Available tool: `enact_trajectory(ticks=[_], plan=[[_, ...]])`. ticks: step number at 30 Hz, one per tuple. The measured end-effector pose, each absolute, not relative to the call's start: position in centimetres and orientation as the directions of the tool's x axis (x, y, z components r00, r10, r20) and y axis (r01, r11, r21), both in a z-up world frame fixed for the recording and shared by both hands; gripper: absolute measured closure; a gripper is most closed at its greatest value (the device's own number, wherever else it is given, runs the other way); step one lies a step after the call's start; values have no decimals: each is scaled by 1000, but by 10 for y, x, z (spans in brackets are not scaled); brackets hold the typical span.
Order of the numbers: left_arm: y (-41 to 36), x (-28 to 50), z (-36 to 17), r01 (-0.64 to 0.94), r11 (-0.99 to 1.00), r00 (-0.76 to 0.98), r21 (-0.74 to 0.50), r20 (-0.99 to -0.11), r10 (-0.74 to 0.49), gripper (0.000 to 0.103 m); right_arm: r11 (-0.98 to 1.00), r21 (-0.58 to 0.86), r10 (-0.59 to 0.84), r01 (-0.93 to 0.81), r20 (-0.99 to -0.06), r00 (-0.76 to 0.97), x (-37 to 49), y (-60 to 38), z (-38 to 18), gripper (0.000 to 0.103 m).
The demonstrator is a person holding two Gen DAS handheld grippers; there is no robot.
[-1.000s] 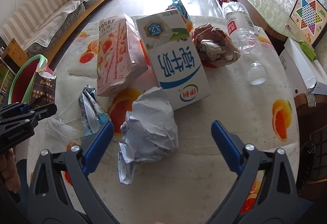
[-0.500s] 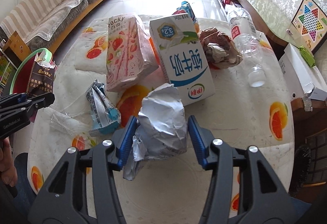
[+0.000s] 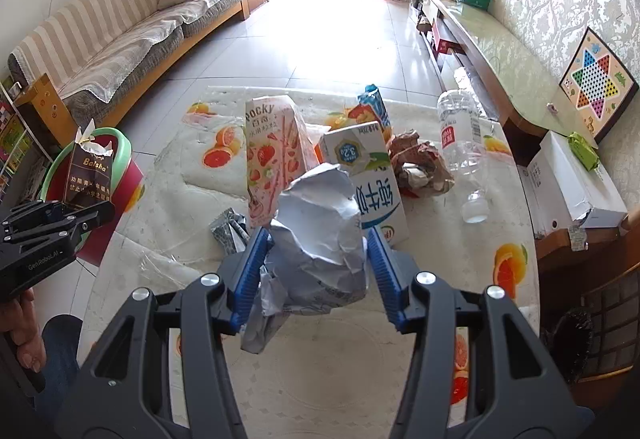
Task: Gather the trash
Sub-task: 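Grasp the crumpled foil wad with the right tool while the left tool holds the brown box, then carry the brown snack box over the red bucket and open the left tool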
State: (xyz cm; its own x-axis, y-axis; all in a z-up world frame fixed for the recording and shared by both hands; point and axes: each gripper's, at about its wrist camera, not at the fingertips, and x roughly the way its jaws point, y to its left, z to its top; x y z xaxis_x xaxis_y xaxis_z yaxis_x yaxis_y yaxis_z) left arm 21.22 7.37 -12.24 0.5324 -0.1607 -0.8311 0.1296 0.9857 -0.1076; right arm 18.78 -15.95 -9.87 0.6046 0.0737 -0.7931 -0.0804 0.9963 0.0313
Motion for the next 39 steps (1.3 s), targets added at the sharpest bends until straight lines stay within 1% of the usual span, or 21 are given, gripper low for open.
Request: enact_trajectory(ticks=[9, 18, 32, 39], plan=[[99, 210, -105, 98, 989, 575, -113, -804, -149, 75, 992, 16, 92, -123, -761, 642, 196, -133, -74, 53], [134, 210, -97, 46, 991, 600, -124, -790, -127, 75, 983, 3, 123, -183, -749, 651, 202, -89, -60, 53], [256, 203, -105, -142, 984, 606, -108, -796, 0, 74, 925, 21, 266, -378, -748, 608, 227, 38, -62, 53], [294, 203, -113, -188, 976, 597, -106, -802, 28, 74, 892, 30, 323, -450, -740, 590, 234, 92, -59, 53]])
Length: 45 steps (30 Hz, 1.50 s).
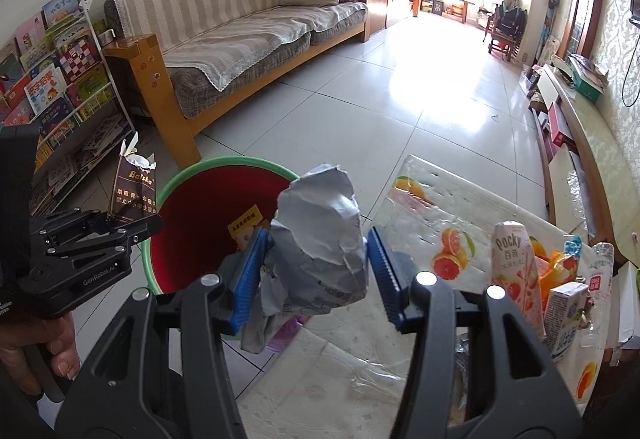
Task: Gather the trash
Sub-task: 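Carry the brown snack box over the red bucket and open the left tool, then lower the foil wad into the red bucket and open the right tool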
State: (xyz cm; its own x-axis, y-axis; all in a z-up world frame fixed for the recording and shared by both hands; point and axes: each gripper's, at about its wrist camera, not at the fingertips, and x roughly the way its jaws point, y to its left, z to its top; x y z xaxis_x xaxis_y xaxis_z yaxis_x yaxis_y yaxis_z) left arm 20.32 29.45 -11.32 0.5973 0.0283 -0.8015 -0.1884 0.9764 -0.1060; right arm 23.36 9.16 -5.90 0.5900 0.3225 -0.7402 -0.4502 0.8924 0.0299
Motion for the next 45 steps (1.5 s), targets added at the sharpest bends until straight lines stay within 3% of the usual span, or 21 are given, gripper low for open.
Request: enact_trajectory(ticks=[11, 12, 13, 14, 17, 21, 43, 45], plan=[[295, 214, -117, -173, 978, 597, -119, -802, 8, 73, 890, 15, 316, -456, -741, 593, 243, 104, -60, 53], [294, 216, -118, -168, 979, 593, -118, -805, 5, 65, 891, 13, 313, -453, -741, 594, 244, 105, -61, 53], [293, 216, -118, -167, 980, 596, -113, -803, 8, 47, 892, 13, 312, -451, -741, 595, 243, 104, -61, 53], [292, 216, -117, -168, 980, 604, -110, -797, 14, 40, 893, 12, 311, -450, -741, 596, 244, 104, -61, 53], [293, 216, -117, -177, 979, 606, -104, -795, 25, 34, 893, 11, 310, -451, -739, 597, 245, 104, -60, 53], [302, 212, -116, -210, 973, 610, -94, -790, 55, 19, 888, 12, 317, -460, -740, 594, 247, 108, -60, 53], [414, 147, -115, -417, 908, 567, -43, -793, 223, 17, 792, 45, 432, -609, -747, 506, 234, 229, -78, 53], [418, 145, -116, -427, 903, 566, -47, -793, 226, 17, 794, 43, 431, -606, -743, 512, 235, 233, -77, 44]])
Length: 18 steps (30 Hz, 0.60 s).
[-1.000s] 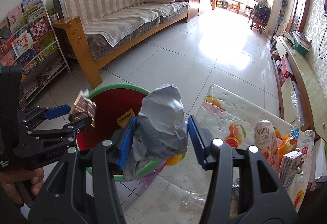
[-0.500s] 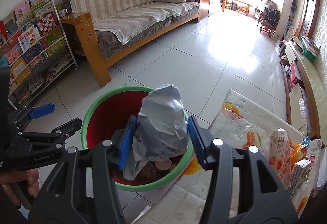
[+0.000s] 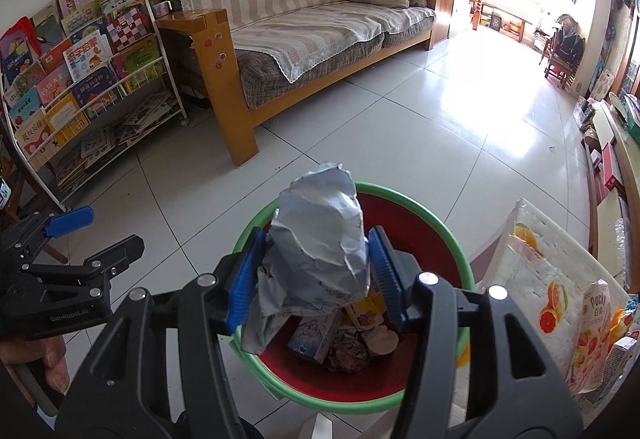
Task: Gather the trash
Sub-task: 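Lower the foil wad into the red bucket and open the right tool, then move both tools back to the table and grasp the blue snack wrapper with the left tool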
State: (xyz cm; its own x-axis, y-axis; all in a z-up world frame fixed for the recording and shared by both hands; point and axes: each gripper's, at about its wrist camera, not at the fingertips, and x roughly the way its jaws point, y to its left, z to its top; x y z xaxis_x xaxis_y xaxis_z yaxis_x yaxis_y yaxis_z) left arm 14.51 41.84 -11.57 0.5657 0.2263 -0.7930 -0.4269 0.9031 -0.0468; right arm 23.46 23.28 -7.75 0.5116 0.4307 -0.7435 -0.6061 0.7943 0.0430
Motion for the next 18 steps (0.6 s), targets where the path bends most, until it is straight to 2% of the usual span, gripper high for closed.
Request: enact_trajectory(ticks=[2, 4, 6, 7, 10, 18], plan=[[422, 144, -117, -433, 900, 565, -50, -793, 228, 17, 796, 41, 426, -604, -747, 511, 236, 235, -78, 31], [423, 145, -118, -435, 899, 565, -53, -793, 226, 17, 799, 27, 419, -600, -741, 525, 235, 236, -76, 27], [420, 144, -119, -436, 898, 567, -58, -792, 224, 17, 803, 17, 412, -595, -737, 536, 235, 235, -75, 14], [419, 144, -120, -435, 898, 569, -60, -792, 222, 17, 808, 13, 409, -590, -732, 544, 235, 234, -74, 12], [415, 144, -118, -430, 901, 572, -58, -790, 222, 14, 814, 15, 404, -580, -732, 548, 237, 231, -73, 9], [405, 147, -111, -417, 908, 581, -48, -782, 226, 14, 821, 20, 403, -570, -728, 555, 236, 216, -68, 9]])
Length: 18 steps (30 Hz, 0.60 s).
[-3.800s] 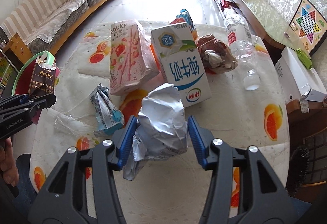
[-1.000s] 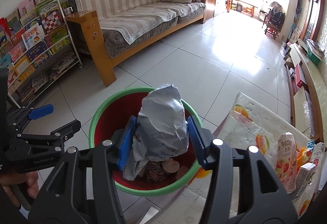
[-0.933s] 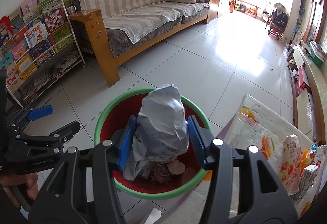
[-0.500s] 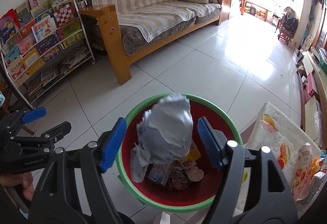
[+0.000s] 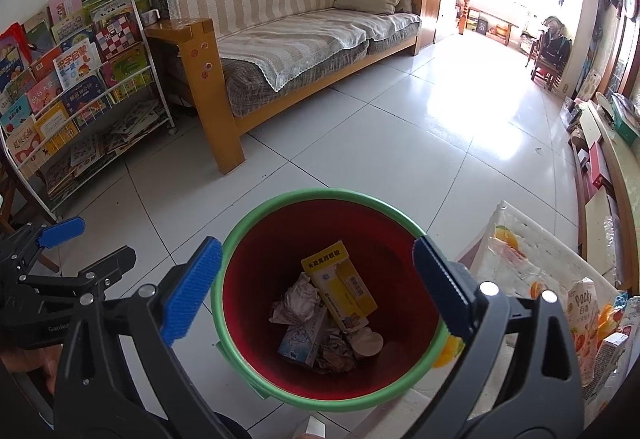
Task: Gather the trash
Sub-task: 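Move both tools back to the table and grasp the blue snack wrapper with the left tool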
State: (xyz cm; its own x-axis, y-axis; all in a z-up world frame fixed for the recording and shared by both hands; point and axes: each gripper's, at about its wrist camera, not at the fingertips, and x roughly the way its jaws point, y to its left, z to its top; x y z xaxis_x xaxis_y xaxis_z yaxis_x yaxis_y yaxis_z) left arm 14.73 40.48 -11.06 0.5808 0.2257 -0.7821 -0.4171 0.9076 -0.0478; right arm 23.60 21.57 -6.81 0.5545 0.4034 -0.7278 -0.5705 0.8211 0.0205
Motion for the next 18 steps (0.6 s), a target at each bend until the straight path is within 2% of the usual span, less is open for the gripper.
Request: enact_trajectory(ticks=[6, 9, 18], plan=[[372, 159, -102, -374, 926, 602, -39, -770, 211, 8, 838, 26, 394, -545, -720, 571, 232, 186, -59, 9], [346, 169, -101, -336, 941, 611, -47, -771, 180, 8, 857, 23, 375, -515, -713, 592, 230, 160, -54, 5], [239, 201, -103, -159, 985, 627, -63, -778, 51, 8, 934, 33, 270, -355, -718, 642, 231, 48, -50, 5]])
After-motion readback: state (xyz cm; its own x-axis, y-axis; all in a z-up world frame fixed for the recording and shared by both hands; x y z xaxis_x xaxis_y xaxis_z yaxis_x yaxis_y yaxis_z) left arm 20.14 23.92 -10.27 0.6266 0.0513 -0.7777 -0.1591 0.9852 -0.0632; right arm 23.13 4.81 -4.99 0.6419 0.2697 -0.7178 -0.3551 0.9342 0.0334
